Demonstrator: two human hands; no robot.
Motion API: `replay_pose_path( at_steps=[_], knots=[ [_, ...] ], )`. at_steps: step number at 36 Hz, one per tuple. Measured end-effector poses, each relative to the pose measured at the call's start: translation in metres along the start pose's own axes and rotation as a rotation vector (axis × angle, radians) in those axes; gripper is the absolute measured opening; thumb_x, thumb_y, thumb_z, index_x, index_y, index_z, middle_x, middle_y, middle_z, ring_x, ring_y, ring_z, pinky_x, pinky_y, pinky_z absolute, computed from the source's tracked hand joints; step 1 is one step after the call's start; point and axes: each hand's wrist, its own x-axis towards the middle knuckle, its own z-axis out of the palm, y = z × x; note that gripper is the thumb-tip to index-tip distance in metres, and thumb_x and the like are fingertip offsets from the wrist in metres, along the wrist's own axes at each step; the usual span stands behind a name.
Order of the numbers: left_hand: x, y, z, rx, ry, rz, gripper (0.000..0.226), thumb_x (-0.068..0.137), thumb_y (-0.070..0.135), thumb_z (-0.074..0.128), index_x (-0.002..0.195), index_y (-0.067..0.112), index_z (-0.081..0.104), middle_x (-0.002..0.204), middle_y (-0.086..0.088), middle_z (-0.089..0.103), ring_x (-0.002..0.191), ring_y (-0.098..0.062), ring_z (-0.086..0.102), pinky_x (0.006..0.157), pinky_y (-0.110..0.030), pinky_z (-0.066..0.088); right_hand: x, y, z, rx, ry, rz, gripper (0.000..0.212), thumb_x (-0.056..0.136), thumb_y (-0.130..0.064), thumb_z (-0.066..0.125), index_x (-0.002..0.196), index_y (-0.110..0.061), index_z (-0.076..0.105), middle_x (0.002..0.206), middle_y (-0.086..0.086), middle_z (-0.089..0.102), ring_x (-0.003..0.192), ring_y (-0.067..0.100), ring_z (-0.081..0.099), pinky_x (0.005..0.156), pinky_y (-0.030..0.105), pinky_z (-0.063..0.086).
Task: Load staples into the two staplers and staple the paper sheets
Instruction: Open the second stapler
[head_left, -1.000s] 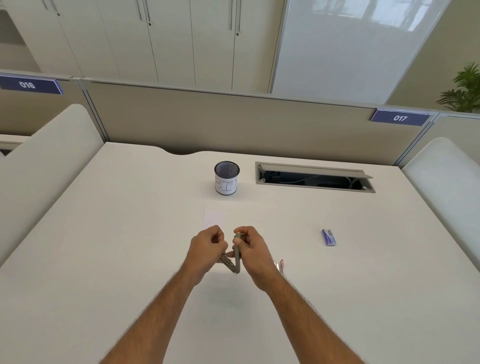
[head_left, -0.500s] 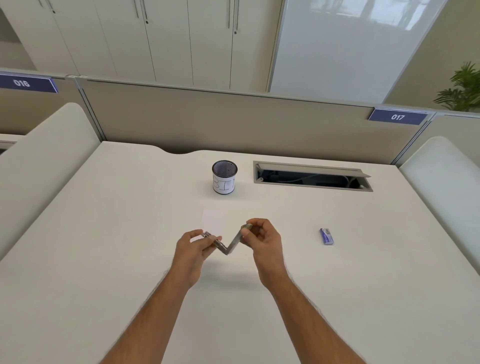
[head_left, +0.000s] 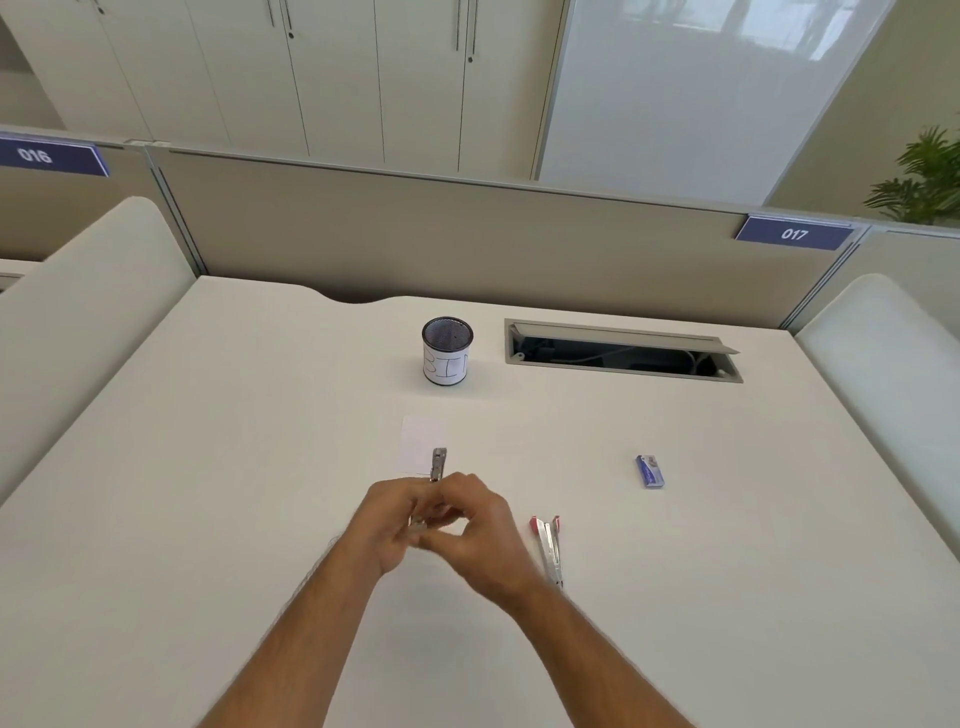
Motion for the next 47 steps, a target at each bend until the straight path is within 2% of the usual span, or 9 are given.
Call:
replay_pose_path(
  at_steps=[3, 7, 16, 25, 29, 32, 35, 38, 47],
  knots=[
    [-0.001, -0.001, -0.007, 0.163, 0.053, 0.059, 0.013, 0.079, -0.011, 0.060, 0.089, -0.010, 0.070, 0.079, -0.023, 0.064, 0.068, -0.027, 0.067, 0.060, -0.033, 0.051, -0.006, 0.001, 0.000, 0.139, -0.009, 0.085, 0.019, 0.074, -0.016, 0.084, 0.090, -0.024, 0.076, 0.094, -0.006, 0.074, 0.092, 0.016, 0.071, 0.086, 0.031, 0.057],
    [-0.003, -0.004, -0.009, 0.251, 0.031, 0.187, 0.016, 0.097, -0.004, 0.059, 0.099, -0.007, 0.074, 0.089, -0.028, 0.073, 0.074, -0.029, 0.070, 0.074, -0.037, 0.060, 0.001, 0.012, -0.007, 0.165, 0.212, 0.238, 0.002, 0.087, -0.015, 0.075, 0.087, -0.017, 0.076, 0.084, -0.003, 0.077, 0.081, 0.007, 0.072, 0.074, 0.019, 0.054],
    [-0.008, -0.011, -0.009, 0.459, -0.090, 0.243, 0.013, 0.099, 0.003, 0.061, 0.106, 0.002, 0.071, 0.091, -0.016, 0.079, 0.079, -0.026, 0.076, 0.076, -0.033, 0.062, 0.024, 0.045, -0.025, 0.412, 0.327, 0.660, 0.027, 0.102, -0.023, 0.062, 0.126, -0.012, 0.060, 0.117, 0.014, 0.069, 0.094, 0.020, 0.067, 0.069, 0.032, 0.061],
    [-0.010, -0.008, -0.005, 0.499, -0.108, 0.271, 0.014, 0.096, 0.012, 0.065, 0.108, 0.012, 0.070, 0.090, -0.013, 0.079, 0.081, -0.029, 0.076, 0.083, -0.044, 0.064, 0.022, 0.048, -0.029, 0.623, 0.228, 0.574, 0.018, 0.102, -0.012, 0.059, 0.107, -0.006, 0.075, 0.105, 0.018, 0.077, 0.081, 0.017, 0.064, 0.069, 0.029, 0.055],
    [-0.010, -0.009, 0.002, 0.608, -0.135, 0.430, 0.038, 0.092, 0.011, 0.068, 0.118, 0.038, 0.067, 0.096, -0.010, 0.072, 0.076, -0.025, 0.076, 0.072, -0.031, 0.062, 0.022, 0.050, -0.028, 0.675, 0.206, 0.548, 0.018, 0.101, -0.011, 0.061, 0.107, -0.004, 0.076, 0.104, 0.021, 0.076, 0.077, 0.015, 0.064, 0.071, 0.029, 0.055],
    [-0.008, -0.014, 0.006, 0.743, -0.145, 0.545, 0.053, 0.094, 0.007, 0.064, 0.130, 0.046, 0.064, 0.093, 0.000, 0.072, 0.076, -0.018, 0.073, 0.078, -0.034, 0.063, 0.022, 0.049, -0.029, 0.708, 0.207, 0.529, 0.018, 0.101, -0.009, 0.061, 0.103, -0.005, 0.079, 0.093, 0.012, 0.073, 0.075, 0.015, 0.063, 0.069, 0.028, 0.055],
    [-0.009, -0.017, 0.006, 0.854, -0.127, 0.621, 0.054, 0.096, 0.010, 0.061, 0.138, 0.046, 0.060, 0.083, 0.016, 0.070, 0.075, -0.015, 0.070, 0.081, -0.039, 0.061, 0.022, 0.050, -0.031, 0.746, 0.226, 0.535, 0.017, 0.099, -0.007, 0.063, 0.101, -0.006, 0.080, 0.086, 0.008, 0.070, 0.073, 0.015, 0.063, 0.068, 0.028, 0.056],
    [-0.010, -0.016, 0.006, 0.943, -0.131, 0.689, 0.050, 0.098, 0.013, 0.059, 0.141, 0.039, 0.059, 0.082, 0.009, 0.069, 0.078, -0.019, 0.067, 0.080, -0.044, 0.058, 0.021, 0.051, -0.034, 0.786, 0.240, 0.546, 0.017, 0.098, -0.006, 0.065, 0.110, -0.006, 0.076, 0.087, 0.009, 0.070, 0.075, 0.018, 0.063, 0.069, 0.029, 0.057],
    [-0.008, -0.007, 0.009, 0.993, -0.125, 0.697, 0.023, 0.091, 0.022, 0.062, 0.106, 0.038, 0.067, 0.073, 0.002, 0.069, 0.065, -0.017, 0.062, 0.071, -0.041, 0.056, 0.019, 0.051, -0.033, 0.774, 0.232, 0.532, 0.022, 0.099, 0.000, 0.060, 0.116, -0.004, 0.074, 0.091, 0.013, 0.071, 0.077, 0.021, 0.064, 0.073, 0.028, 0.058]
  ],
)
